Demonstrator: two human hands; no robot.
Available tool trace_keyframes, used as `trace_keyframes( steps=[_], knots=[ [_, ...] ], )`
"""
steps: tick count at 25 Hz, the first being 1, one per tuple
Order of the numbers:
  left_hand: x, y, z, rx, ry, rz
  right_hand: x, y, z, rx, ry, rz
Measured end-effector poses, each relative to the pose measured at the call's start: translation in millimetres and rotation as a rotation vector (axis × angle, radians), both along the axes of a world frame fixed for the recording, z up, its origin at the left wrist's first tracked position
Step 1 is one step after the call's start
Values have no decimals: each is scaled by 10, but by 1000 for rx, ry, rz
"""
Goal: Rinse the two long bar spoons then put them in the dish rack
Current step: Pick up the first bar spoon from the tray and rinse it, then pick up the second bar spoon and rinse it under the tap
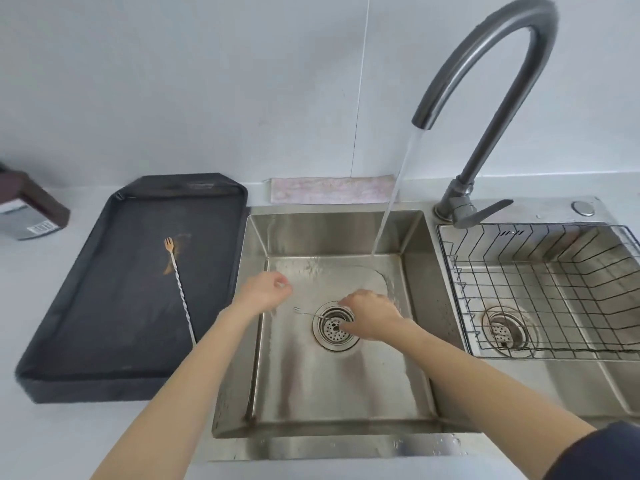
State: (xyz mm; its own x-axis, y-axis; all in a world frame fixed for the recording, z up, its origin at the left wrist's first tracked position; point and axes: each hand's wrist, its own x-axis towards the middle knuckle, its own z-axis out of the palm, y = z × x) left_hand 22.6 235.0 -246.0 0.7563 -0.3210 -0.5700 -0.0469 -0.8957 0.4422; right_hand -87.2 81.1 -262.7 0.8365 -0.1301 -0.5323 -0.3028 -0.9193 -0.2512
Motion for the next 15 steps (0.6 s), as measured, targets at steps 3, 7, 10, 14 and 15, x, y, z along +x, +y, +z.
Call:
trace_keyframes(
  steps=[3,7,10,14,15],
  knots=[
    [72,222,229,21,-156,-38,95,198,148,44,-59,10],
    [199,586,389,31,-270,-34,281,560,324,134,-146,-26],
    [295,860,412,87,-308,-9,450,912,405,252,-212,-76],
    [399,1142,311,150,-301,39,651,1423,390,334,-226,-79],
    [424,1205,267,161,-289,53,689,1539,366,348,-221,-84]
  ],
)
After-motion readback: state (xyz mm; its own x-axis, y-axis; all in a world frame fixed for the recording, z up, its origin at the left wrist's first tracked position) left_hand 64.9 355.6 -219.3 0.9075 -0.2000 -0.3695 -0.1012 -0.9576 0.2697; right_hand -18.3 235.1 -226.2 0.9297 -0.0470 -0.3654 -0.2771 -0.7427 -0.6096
